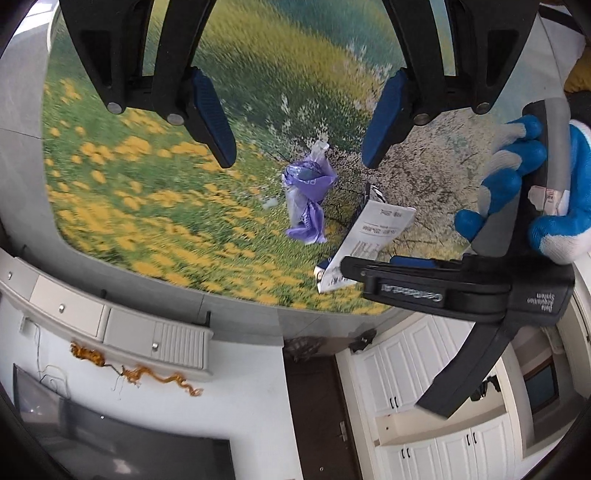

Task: Collect trash
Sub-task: 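Grasp the white milk carton with the left tool while the right grasps the purple bag, then lift the milk carton and purple bag and carry them toward the white bin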

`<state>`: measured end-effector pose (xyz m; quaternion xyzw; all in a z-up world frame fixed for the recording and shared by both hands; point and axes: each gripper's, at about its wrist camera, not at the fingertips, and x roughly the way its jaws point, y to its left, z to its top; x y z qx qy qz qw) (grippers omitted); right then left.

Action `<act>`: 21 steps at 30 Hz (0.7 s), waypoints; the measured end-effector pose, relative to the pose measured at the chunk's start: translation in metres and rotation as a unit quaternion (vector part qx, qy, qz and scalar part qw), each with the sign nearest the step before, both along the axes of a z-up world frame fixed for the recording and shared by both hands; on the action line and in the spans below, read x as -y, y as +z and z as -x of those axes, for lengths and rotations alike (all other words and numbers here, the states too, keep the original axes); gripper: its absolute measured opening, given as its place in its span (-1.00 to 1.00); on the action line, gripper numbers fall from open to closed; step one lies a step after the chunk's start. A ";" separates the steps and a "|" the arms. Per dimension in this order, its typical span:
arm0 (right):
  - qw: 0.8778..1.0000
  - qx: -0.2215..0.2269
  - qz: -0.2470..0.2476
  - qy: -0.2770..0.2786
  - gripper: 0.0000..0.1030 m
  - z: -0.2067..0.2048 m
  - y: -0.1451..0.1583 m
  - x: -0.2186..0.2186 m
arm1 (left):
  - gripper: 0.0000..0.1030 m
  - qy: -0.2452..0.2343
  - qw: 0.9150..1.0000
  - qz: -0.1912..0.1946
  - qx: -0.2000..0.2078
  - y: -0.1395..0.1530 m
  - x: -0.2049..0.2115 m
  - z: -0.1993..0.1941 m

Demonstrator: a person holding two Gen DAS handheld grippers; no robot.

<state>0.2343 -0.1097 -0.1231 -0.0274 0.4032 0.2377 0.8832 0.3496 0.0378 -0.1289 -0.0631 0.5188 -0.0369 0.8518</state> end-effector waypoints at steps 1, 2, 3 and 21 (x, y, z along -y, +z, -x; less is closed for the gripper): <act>1.000 -0.002 0.000 0.001 0.24 -0.004 -0.002 0.000 | 0.24 0.000 1.000 -0.006 -0.004 -0.003 0.001 -0.002; 1.000 -0.005 -0.002 0.002 0.21 -0.007 -0.005 -0.002 | 0.24 -0.002 1.000 -0.005 -0.005 -0.005 0.001 -0.002; 1.000 -0.008 -0.003 0.003 0.19 -0.010 -0.007 -0.004 | 0.25 -0.002 1.000 -0.007 -0.004 -0.006 0.001 -0.003; 0.999 -0.022 -0.022 0.009 -0.42 -0.018 -0.018 -0.013 | 0.11 0.016 0.999 0.026 -0.033 -0.022 -0.010 -0.006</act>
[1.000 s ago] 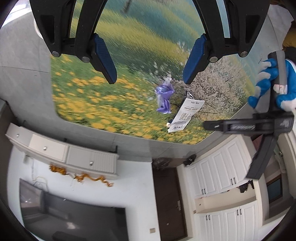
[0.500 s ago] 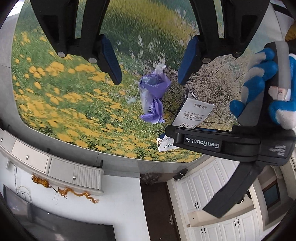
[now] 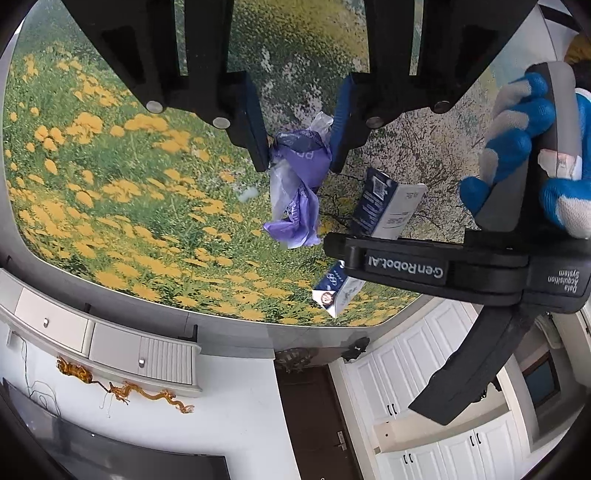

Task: Collect trash
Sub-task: 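Lift the milk carton and purple bag and carry them toward the white bin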

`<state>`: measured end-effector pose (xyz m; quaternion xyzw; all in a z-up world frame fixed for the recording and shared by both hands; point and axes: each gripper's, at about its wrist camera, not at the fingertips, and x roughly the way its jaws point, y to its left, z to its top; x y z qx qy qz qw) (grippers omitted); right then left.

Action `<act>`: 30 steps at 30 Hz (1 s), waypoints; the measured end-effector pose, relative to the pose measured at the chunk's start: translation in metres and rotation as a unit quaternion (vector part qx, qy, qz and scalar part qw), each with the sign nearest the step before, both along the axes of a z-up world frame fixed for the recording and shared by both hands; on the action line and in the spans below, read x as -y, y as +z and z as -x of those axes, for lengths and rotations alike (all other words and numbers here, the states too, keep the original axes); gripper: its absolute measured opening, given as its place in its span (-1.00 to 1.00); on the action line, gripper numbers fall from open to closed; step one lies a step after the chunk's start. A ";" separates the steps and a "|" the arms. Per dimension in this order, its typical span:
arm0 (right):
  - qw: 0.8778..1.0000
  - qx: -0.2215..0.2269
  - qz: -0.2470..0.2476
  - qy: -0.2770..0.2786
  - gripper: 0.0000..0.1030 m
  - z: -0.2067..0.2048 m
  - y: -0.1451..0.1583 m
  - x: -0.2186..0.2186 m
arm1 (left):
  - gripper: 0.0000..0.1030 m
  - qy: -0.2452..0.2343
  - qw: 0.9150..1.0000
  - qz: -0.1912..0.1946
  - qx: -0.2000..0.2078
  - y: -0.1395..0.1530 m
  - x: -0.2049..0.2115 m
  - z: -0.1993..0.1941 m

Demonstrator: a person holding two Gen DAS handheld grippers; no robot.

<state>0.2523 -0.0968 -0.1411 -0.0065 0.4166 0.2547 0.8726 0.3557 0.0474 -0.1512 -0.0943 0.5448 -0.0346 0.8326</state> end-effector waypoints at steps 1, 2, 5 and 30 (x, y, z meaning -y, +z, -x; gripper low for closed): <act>1.000 0.000 -0.002 -0.001 -0.42 0.002 0.001 0.002 | 0.00 0.002 1.000 0.004 0.001 0.001 -0.001 0.002; 1.000 0.001 -0.004 -0.003 -0.42 0.005 0.002 0.005 | -0.12 0.003 1.000 0.006 0.002 0.002 -0.003 0.004; 1.000 0.002 -0.012 -0.013 -0.42 0.013 0.008 0.014 | -0.25 0.004 1.000 0.023 0.003 0.005 -0.008 0.013; 0.985 0.111 -0.050 -0.122 -0.42 0.178 0.127 0.102 | -0.27 -0.039 0.988 0.071 0.130 0.113 0.023 0.154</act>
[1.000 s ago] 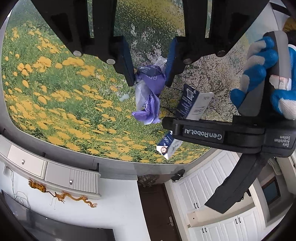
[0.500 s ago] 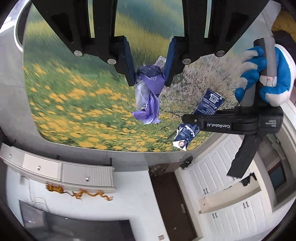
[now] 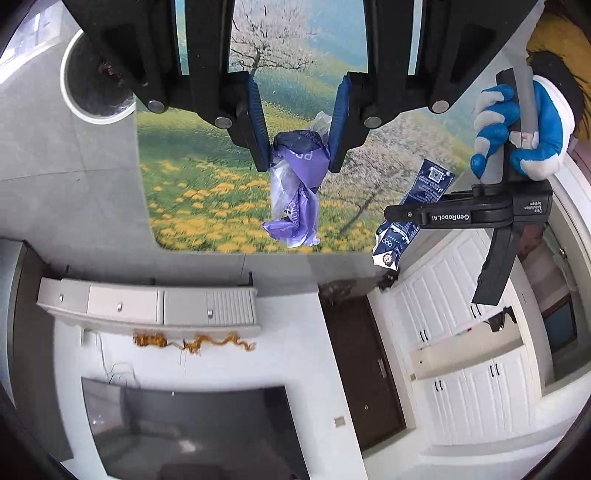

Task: Collect trash
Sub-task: 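Lift the milk carton and purple bag and carry them toward the white bin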

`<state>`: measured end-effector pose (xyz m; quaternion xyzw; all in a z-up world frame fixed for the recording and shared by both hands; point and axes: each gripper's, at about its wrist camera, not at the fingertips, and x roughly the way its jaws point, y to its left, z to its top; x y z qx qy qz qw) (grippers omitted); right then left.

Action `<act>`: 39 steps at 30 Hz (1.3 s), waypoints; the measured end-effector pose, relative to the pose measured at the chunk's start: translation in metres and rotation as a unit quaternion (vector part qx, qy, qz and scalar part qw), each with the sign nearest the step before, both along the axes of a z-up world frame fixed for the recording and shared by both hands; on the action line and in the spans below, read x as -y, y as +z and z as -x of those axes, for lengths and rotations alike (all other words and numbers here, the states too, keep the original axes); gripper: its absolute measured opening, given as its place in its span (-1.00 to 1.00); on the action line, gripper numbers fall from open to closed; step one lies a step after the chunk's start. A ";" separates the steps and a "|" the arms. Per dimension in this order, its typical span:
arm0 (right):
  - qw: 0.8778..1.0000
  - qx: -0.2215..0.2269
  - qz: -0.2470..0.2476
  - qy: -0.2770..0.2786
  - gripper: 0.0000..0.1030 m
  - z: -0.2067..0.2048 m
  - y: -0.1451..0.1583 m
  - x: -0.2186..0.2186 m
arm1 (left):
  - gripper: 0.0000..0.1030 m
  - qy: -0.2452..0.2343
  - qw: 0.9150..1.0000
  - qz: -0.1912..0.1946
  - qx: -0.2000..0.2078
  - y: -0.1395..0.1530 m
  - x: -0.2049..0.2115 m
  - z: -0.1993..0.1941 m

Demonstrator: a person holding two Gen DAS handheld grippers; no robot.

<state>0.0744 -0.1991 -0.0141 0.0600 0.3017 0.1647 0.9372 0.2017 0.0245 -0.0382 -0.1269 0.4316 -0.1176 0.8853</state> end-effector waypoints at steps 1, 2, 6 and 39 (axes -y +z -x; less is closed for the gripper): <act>1.000 0.005 -0.001 -0.001 -0.42 0.005 0.003 0.001 | -0.27 -0.002 1.000 0.000 0.006 0.006 0.002 0.006; 1.000 0.012 -0.002 -0.002 -0.42 0.011 0.008 0.003 | -0.27 -0.005 1.000 0.000 0.011 0.011 0.004 0.012; 1.000 0.030 -0.005 -0.008 -0.43 0.030 0.019 0.011 | -0.27 -0.014 1.000 -0.004 0.027 0.029 0.015 0.032; 0.973 -0.038 -0.101 -0.204 -0.42 0.051 -0.072 0.242 | -0.27 -0.242 0.967 -0.077 -0.008 -0.009 0.316 0.049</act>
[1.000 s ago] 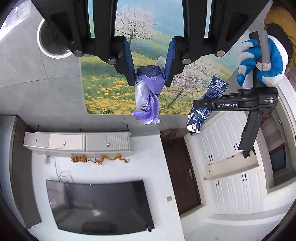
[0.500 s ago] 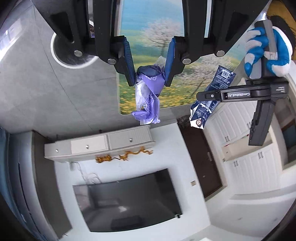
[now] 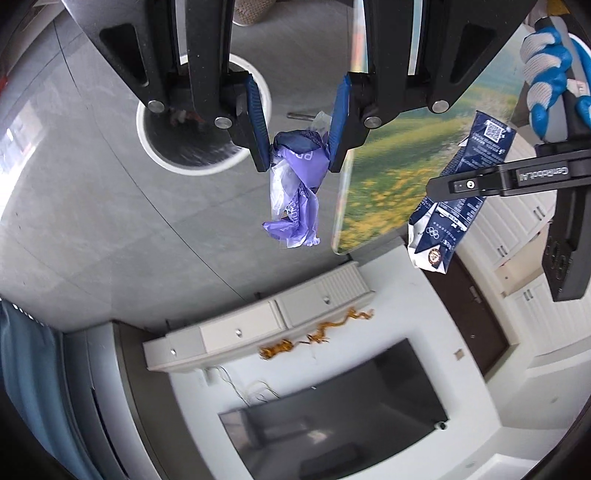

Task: Collect trash
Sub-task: 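Lift the milk carton and purple bag and carry them toward the white bin, then open both tools over the white bin to drop the carton and bag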

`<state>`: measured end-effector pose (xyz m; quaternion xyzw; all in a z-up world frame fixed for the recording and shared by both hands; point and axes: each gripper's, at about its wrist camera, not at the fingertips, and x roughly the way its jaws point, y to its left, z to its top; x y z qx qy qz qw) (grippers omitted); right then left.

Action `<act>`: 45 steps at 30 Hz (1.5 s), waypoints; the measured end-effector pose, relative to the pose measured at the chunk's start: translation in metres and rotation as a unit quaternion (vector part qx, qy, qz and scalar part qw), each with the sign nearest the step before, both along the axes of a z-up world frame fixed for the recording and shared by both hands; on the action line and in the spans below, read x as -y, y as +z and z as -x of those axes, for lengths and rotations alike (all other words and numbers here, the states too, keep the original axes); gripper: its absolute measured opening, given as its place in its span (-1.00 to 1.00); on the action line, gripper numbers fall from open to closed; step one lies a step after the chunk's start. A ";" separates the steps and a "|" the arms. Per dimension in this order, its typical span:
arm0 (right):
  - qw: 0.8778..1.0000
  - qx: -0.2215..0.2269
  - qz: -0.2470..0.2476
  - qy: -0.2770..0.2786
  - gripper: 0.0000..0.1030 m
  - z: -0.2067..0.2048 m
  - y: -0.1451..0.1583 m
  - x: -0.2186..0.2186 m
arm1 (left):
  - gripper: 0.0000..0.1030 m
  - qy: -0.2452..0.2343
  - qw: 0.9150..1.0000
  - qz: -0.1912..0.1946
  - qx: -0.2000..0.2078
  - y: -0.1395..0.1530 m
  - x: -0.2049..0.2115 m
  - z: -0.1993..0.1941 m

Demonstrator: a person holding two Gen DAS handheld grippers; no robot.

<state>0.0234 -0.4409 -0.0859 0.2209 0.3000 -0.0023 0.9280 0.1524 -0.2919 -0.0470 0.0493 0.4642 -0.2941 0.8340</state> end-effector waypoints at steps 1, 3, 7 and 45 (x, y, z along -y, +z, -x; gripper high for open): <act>1.000 -0.007 -0.003 -0.004 -0.42 -0.003 -0.006 0.005 | -0.27 -0.002 1.000 -0.002 -0.003 -0.003 0.005 -0.003; 1.000 -0.020 -0.009 -0.012 -0.42 -0.010 -0.016 0.014 | -0.26 -0.006 1.000 -0.006 -0.010 -0.011 0.017 -0.009; 0.999 -0.042 -0.018 -0.025 -0.42 -0.020 -0.034 0.028 | -0.26 -0.017 0.999 -0.018 -0.021 -0.028 0.042 -0.021; 0.994 -0.073 0.036 -0.077 0.19 -0.036 -0.023 0.027 | -0.03 0.020 0.996 -0.001 0.082 -0.008 0.008 -0.016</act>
